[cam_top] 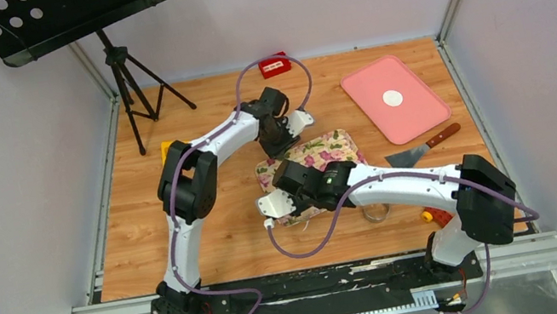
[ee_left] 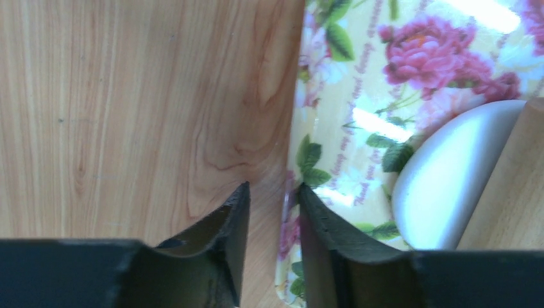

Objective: Roll out the dumpling wrappers from the dough
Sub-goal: Flatten out the dough on the work surface.

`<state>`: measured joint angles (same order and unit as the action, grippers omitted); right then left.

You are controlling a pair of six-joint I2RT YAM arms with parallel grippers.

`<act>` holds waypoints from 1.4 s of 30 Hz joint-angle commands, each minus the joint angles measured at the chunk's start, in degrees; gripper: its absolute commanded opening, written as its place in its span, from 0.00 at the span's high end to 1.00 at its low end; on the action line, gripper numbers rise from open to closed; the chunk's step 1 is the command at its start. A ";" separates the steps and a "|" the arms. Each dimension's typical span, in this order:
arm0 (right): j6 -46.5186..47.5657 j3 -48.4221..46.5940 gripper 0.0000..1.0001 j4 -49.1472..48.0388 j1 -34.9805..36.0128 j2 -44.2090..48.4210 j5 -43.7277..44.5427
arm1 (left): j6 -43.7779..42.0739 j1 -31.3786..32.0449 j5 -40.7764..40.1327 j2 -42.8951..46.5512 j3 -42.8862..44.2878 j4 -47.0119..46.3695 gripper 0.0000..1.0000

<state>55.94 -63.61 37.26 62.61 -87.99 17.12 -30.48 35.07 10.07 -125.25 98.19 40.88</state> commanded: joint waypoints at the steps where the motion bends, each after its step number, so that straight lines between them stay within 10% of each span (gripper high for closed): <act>1: -2.56 1.05 1.00 -1.78 0.61 -0.87 0.75 | -0.63 0.75 -1.80 -3.26 -0.90 0.06 0.66; 12: -2.94 2.62 1.00 -1.68 1.81 -4.20 2.33 | -0.23 2.24 -3.95 -3.75 -1.40 0.43 1.00; 42: -6.98 2.46 1.00 13.93 3.58 -5.30 -7.62 | 0.51 2.41 -5.33 -3.73 -1.69 -0.11 1.00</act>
<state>52.42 -63.40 36.91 65.60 -90.65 21.91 -30.17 37.39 6.48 -125.36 98.19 40.93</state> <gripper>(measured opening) 0.334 0.126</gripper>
